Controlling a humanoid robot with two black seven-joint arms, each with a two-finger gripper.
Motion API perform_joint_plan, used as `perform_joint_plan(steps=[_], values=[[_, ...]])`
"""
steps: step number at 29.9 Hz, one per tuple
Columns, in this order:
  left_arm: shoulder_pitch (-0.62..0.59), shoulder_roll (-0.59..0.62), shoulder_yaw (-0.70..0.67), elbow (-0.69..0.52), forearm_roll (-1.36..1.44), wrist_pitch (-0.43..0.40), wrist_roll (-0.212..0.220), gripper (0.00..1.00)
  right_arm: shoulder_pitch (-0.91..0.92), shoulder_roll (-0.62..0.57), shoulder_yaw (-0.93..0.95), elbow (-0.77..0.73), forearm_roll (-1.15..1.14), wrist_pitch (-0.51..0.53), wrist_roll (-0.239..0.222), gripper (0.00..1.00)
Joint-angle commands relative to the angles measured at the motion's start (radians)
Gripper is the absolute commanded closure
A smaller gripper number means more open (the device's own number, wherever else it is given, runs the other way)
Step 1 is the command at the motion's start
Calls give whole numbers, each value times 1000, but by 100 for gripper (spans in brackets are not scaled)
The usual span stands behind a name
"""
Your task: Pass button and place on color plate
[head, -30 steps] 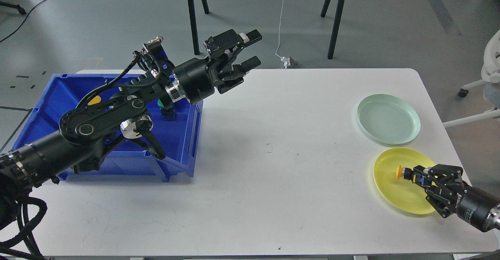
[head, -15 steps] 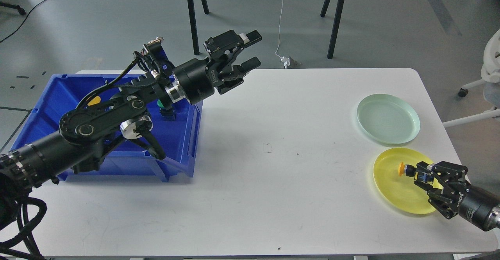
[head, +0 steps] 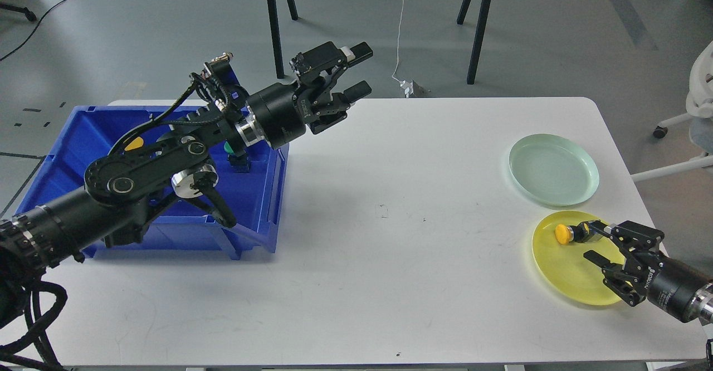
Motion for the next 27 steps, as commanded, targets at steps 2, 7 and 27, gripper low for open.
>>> perform_joint_plan(steps=[2, 7, 27], values=[[0, 19, -3, -7, 0, -8, 0, 9, 2, 3, 117, 82, 18, 0, 0, 29], [2, 84, -8, -27, -2, -10, 0, 6, 119, 41, 201, 112, 64, 0, 0, 25], [-1, 599, 12, -190, 423, -42, 0, 5, 431, 315, 196, 59, 103, 0, 0, 14]])
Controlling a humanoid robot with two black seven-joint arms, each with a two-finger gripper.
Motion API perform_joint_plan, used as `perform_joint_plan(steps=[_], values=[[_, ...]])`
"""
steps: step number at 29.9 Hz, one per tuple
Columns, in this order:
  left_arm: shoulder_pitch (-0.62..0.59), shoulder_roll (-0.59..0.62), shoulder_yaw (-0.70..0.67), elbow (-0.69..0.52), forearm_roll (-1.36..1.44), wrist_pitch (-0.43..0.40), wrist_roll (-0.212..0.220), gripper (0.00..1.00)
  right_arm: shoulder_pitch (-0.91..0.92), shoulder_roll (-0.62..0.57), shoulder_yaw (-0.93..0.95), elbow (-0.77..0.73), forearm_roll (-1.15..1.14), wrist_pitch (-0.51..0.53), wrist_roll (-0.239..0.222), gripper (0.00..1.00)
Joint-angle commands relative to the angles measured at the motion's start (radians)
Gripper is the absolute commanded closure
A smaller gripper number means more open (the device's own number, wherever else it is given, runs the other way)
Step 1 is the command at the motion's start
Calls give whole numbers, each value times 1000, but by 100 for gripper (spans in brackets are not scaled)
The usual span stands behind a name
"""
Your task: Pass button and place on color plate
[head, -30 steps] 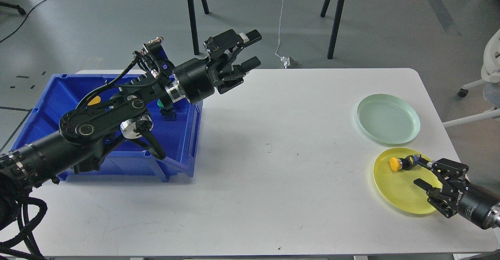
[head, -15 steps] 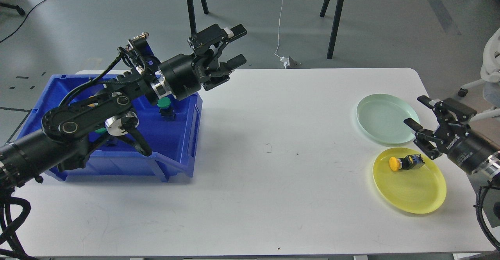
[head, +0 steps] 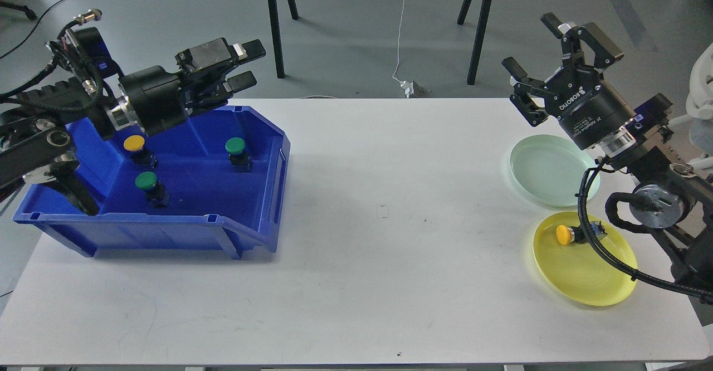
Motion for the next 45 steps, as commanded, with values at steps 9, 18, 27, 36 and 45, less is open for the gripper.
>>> perform_joint_plan(steps=[9, 18, 27, 36, 45], values=[[-3, 176, 100, 134, 463, -60, 0, 5, -9, 0, -2, 0, 0, 0, 0, 14], [5, 58, 135, 392, 573, -51, 0, 5, -12, 0, -2, 1, 0, 0, 0, 14], [3, -57, 173, 514, 598, -43, 0, 5, -15, -12, -2, 4, 1, 0, 0, 14], [14, -105, 204, 573, 589, -34, 0, 5, -16, -12, -2, 6, 1, 0, 0, 14], [36, -128, 204, 601, 586, -23, 0, 5, -19, -12, -2, 9, 1, 0, 0, 14]])
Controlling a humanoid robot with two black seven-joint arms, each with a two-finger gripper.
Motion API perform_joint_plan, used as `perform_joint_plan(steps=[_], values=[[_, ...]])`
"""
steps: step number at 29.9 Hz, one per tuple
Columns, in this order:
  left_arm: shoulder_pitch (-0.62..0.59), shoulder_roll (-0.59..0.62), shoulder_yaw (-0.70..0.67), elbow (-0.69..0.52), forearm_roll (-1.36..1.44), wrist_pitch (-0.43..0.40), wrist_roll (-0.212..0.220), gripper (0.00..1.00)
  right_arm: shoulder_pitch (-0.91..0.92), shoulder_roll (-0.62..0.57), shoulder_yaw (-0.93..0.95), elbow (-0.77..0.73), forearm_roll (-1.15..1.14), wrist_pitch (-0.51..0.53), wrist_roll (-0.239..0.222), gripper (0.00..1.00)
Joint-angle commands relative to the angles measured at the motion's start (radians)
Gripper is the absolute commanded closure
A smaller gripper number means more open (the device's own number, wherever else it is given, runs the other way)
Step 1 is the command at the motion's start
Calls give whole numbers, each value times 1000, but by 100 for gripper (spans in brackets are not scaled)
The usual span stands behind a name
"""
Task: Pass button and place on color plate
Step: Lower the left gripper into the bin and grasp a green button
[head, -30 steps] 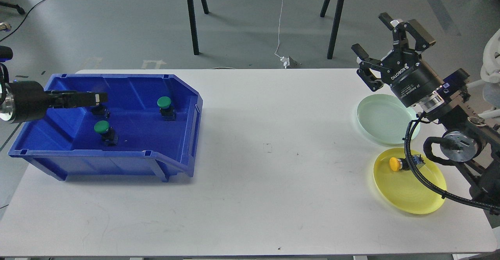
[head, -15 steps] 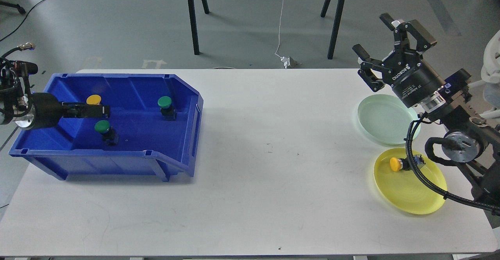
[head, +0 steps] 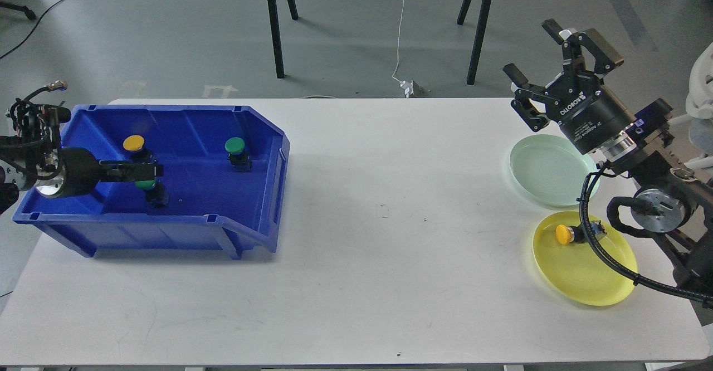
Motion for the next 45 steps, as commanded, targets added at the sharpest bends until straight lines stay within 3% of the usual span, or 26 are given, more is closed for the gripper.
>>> perform_joint_plan(steps=[1, 21, 30, 39, 45], values=[[6, -10, 0, 8, -3, 1, 0, 5, -2, 0, 0, 1, 0, 0, 0, 14], [38, -51, -2, 45, -6, 12, 0, 7, -7, 0, 0, 1, 0, 0, 0, 14], [38, -73, 0, 74, -6, 12, 0, 27, -7, -2, 0, 4, 0, 0, 0, 14], [38, -74, 0, 75, -6, 12, 0, 34, -15, -2, 0, 4, 0, 0, 0, 14], [38, -73, 0, 75, -6, 13, 0, 46, -15, -2, 0, 6, 0, 0, 0, 13]])
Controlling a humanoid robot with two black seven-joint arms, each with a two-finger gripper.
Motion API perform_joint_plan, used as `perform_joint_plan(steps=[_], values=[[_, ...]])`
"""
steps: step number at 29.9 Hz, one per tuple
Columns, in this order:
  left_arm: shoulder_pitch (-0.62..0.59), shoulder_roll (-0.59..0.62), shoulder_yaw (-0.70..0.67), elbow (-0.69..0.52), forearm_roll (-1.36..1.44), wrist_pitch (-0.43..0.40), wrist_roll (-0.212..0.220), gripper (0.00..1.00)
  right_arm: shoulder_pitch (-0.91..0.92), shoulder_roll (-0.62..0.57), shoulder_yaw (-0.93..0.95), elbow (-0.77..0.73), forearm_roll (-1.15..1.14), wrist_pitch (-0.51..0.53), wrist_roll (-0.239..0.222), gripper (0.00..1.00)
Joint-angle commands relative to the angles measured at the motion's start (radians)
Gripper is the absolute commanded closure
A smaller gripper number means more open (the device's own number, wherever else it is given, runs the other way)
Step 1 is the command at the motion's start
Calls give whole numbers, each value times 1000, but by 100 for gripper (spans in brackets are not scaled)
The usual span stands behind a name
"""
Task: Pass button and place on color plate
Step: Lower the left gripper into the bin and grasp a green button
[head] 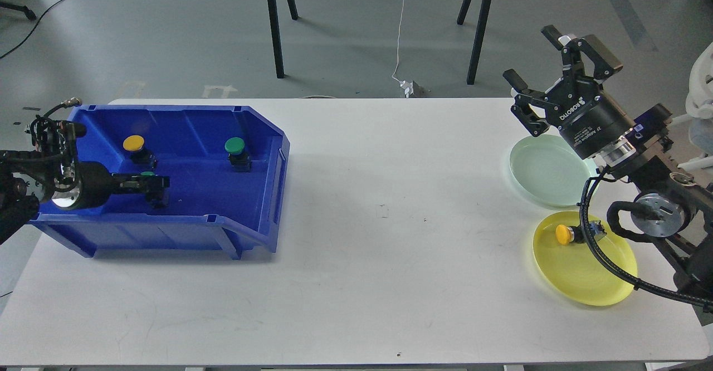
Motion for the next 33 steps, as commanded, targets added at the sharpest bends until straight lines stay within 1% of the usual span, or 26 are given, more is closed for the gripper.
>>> perform_joint_plan(steps=[1, 8, 14, 20, 28, 33], values=[[0, 1, 0, 0, 0, 1, 0, 47, 0, 0, 0, -1, 0, 0, 0, 13], [-2, 1, -2, -2, 0, 5, 0, 55, -5, 0, 0, -1, 2, 0, 0, 13], [-2, 1, -3, -3, 0, 13, 0, 64, -5, 0, 0, -1, 0, 0, 0, 13], [-2, 3, -3, -3, 0, 13, 0, 67, -5, 0, 0, -1, 2, 0, 0, 13], [-2, 3, -3, -3, 0, 13, 0, 73, -5, 0, 0, -1, 0, 0, 0, 13], [-8, 7, -8, -5, 0, 13, 0, 74, -5, 2, 0, -1, 0, 0, 0, 13]])
